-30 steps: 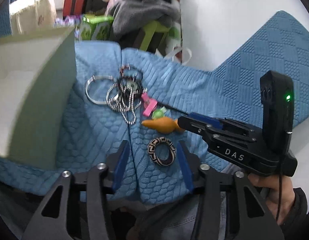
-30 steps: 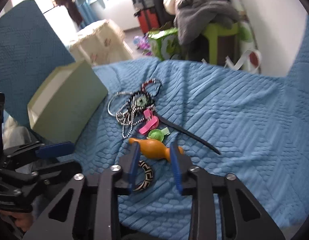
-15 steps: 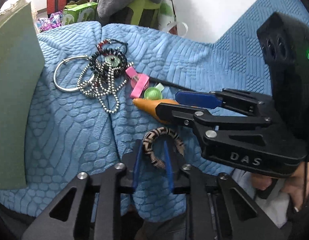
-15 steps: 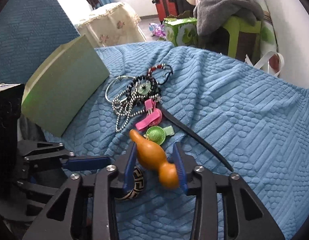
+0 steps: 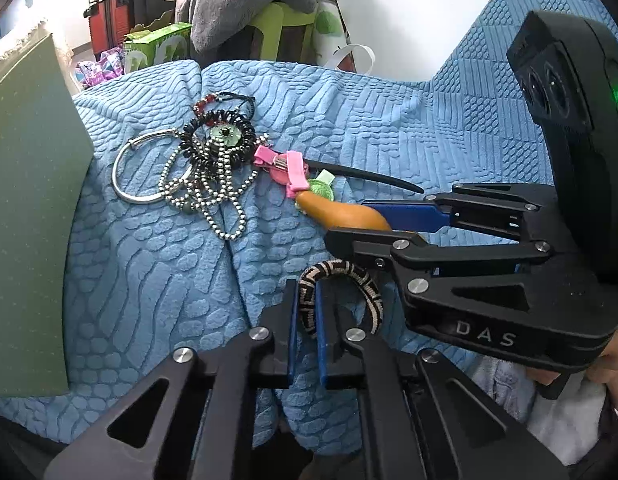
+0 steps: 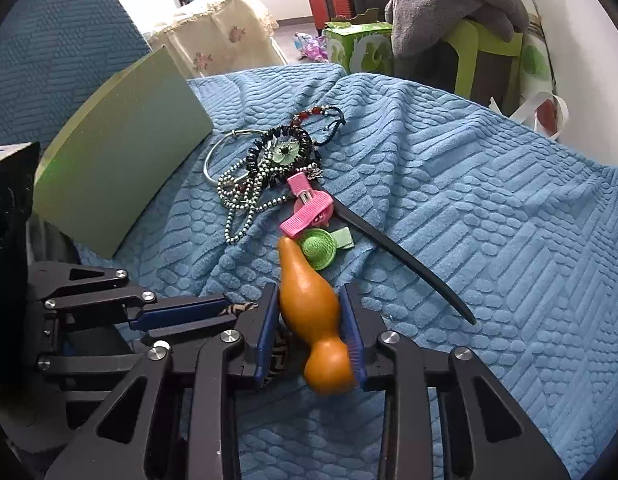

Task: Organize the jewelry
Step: 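Grasp the patterned ring with the left tool while the right tool grasps the orange gourd pendant, then carry the ring and gourd pendant into the green box and release both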

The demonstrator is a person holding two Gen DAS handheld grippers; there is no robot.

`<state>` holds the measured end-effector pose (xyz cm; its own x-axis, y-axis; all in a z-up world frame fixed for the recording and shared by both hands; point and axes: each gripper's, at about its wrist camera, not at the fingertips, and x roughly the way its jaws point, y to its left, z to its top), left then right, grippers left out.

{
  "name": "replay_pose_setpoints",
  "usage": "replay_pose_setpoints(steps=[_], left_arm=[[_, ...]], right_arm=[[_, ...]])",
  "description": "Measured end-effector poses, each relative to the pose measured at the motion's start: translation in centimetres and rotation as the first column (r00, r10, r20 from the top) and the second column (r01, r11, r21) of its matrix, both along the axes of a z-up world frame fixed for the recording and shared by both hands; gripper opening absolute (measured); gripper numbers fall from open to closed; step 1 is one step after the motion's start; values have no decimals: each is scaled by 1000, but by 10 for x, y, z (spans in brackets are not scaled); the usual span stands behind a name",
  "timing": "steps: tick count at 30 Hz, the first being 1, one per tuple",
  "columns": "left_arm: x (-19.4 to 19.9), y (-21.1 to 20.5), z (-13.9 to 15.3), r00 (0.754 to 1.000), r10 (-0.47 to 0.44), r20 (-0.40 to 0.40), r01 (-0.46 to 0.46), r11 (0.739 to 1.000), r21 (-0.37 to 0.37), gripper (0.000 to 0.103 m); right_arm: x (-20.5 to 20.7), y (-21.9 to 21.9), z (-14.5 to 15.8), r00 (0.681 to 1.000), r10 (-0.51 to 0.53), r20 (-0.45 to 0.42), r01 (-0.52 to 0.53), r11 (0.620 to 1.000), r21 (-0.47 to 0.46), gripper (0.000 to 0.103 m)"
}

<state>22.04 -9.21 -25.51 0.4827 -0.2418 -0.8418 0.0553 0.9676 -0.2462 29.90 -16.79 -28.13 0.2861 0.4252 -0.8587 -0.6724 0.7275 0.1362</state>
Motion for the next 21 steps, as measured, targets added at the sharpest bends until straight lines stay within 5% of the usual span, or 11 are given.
replay_pose_setpoints(steps=[15, 21], left_arm=[[-17, 41, 22, 997, 75, 35, -72, 994, -79, 7], [-27, 58, 43, 992, 97, 79, -90, 993, -79, 7]], right_arm=[[-13, 10, 2, 995, -69, 73, 76, 992, -98, 28], [-32, 13, 28, 979, -137, 150, 148, 987, -69, 28]])
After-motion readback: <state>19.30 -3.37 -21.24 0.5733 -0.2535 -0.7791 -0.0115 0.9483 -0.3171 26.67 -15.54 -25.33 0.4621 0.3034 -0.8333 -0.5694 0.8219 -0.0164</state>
